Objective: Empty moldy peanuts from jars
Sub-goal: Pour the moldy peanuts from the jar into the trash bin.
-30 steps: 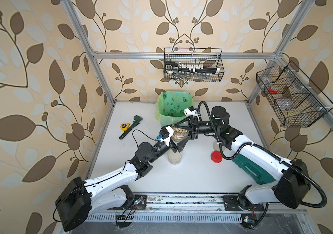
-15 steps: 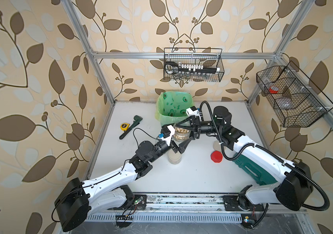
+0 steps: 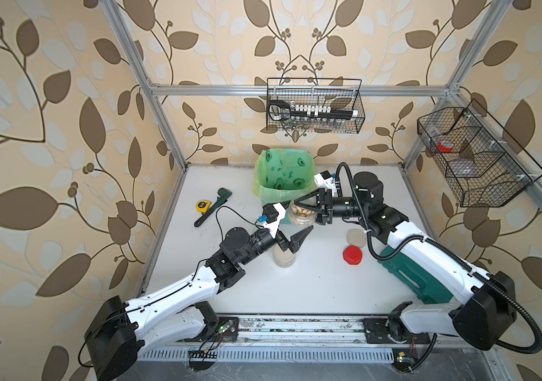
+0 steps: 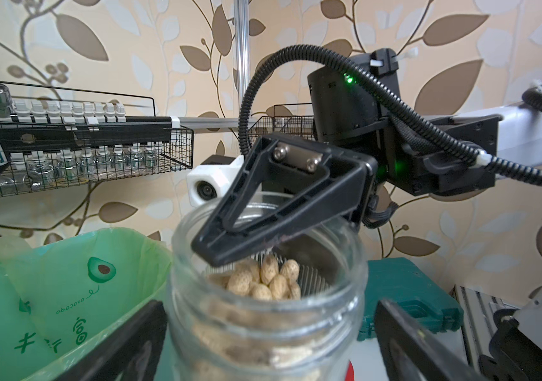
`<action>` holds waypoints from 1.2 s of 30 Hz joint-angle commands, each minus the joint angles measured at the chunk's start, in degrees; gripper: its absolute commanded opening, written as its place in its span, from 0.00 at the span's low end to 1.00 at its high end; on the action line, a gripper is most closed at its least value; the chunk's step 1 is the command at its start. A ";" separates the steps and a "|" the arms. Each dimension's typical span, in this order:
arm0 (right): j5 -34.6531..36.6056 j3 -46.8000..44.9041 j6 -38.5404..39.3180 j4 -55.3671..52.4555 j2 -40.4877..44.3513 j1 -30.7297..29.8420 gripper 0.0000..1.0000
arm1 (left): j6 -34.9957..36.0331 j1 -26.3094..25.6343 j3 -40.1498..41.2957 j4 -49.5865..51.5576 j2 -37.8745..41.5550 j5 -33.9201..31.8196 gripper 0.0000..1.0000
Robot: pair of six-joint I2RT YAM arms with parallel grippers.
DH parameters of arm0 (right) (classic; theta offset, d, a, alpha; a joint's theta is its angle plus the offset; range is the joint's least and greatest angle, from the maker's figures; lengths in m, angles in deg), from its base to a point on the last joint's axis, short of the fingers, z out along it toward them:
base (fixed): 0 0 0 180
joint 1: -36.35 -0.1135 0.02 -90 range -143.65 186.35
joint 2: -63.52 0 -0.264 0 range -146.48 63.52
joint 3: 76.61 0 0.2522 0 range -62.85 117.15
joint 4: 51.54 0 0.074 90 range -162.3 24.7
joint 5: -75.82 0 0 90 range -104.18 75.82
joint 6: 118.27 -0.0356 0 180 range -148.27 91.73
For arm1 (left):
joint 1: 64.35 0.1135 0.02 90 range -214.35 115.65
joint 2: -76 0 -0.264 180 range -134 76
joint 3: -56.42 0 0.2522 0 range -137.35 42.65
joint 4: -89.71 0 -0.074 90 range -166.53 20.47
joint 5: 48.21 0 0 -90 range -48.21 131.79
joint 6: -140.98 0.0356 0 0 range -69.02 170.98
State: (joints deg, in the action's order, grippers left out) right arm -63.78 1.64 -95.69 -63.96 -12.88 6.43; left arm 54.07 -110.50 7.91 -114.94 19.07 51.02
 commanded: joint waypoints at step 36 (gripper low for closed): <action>-5.82 0.44 1.98 -1.17 4.94 2.46 1.00 | 2.22 -0.17 -5.59 4.83 -1.00 3.38 0.46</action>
State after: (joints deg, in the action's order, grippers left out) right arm -66.30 1.64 -93.59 -68.48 -9.98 8.23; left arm 55.99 -110.52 3.83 -109.34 16.40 54.28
